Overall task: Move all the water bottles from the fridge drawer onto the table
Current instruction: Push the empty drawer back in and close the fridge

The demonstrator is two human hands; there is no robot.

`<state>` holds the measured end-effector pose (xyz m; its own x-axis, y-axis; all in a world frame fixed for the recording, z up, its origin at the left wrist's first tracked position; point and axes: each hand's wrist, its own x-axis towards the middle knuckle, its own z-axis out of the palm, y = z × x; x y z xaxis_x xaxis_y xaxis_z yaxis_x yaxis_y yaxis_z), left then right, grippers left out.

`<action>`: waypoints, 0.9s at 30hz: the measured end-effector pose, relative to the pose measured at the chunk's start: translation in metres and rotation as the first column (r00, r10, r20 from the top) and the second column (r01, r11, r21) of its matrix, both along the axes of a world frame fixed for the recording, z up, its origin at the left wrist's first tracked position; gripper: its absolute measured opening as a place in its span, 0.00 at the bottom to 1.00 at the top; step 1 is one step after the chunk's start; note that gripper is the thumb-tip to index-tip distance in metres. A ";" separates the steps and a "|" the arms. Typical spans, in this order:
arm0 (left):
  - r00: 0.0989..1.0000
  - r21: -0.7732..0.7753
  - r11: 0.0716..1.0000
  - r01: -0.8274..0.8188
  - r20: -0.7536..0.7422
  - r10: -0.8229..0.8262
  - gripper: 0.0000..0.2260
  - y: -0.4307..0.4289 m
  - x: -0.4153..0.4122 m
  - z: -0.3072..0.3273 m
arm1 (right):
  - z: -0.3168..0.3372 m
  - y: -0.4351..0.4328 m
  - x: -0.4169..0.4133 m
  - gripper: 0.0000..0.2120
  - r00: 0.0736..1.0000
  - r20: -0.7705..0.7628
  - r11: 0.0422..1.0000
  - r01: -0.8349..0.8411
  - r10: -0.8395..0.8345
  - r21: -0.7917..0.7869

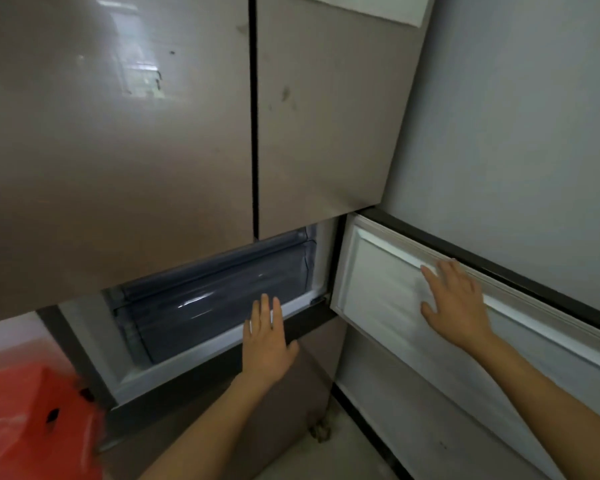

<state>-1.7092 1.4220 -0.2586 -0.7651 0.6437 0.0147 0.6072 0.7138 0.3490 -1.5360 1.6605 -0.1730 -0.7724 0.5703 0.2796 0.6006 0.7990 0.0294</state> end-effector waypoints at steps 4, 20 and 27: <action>0.998 0.015 0.998 0.058 -0.002 -0.058 0.36 0.012 0.021 0.005 | 0.021 0.021 0.053 0.29 0.988 -0.082 0.987 0.140 -0.134 0.079; 0.997 0.086 0.994 0.074 -0.041 -0.070 0.35 0.054 0.178 0.028 | 0.073 0.085 0.234 0.61 0.981 0.190 0.918 0.119 -0.048 -0.379; 0.994 0.161 0.981 0.105 -0.046 -0.098 0.35 0.070 0.265 0.049 | 0.084 0.076 0.265 0.29 0.987 0.161 0.895 0.066 0.007 -0.441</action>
